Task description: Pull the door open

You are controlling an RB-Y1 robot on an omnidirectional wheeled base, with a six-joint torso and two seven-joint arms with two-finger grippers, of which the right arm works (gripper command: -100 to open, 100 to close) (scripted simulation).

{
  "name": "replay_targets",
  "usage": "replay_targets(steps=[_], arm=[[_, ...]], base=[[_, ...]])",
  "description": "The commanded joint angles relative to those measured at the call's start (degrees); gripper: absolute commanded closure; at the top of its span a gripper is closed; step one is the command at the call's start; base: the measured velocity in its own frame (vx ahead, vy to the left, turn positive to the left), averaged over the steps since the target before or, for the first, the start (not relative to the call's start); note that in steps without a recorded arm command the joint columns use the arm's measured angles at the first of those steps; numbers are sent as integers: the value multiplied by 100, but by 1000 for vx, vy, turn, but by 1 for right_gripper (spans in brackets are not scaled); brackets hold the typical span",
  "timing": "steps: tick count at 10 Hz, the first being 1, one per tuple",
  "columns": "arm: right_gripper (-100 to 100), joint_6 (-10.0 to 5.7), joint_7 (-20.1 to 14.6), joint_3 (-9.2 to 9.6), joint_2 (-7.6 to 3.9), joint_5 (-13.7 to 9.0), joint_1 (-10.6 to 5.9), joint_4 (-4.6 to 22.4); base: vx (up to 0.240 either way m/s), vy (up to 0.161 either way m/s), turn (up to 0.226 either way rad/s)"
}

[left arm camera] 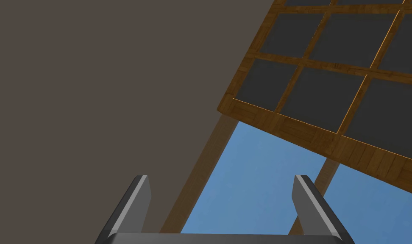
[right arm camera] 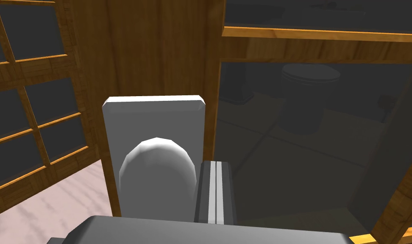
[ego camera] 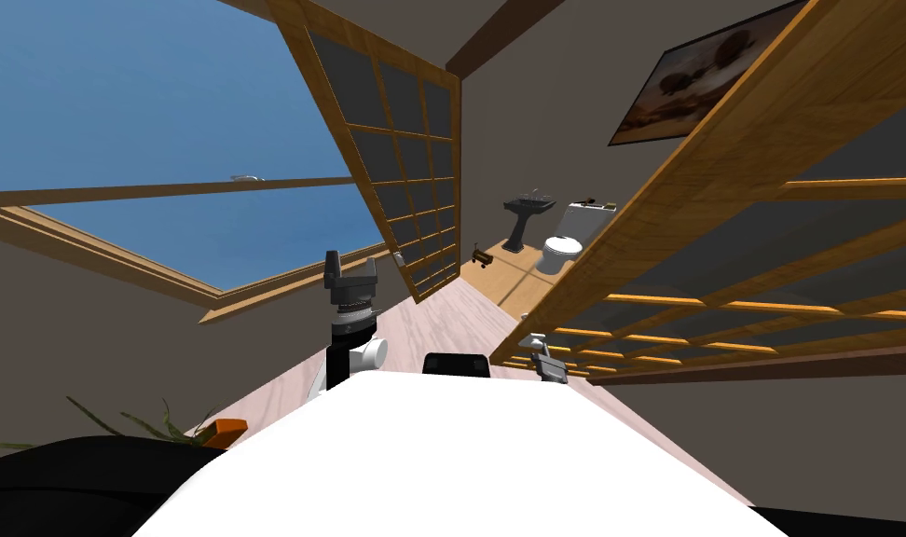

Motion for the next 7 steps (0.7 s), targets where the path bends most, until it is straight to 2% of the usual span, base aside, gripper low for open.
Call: replay_targets(steps=[1, 7], arm=[[-100, 39, -19, 166, 46, 86, 40, -114], [-100, 2, -89, 246, 1, 144, 22, -98]], base=[[-101, -13, 52], [-62, -10, 23]])
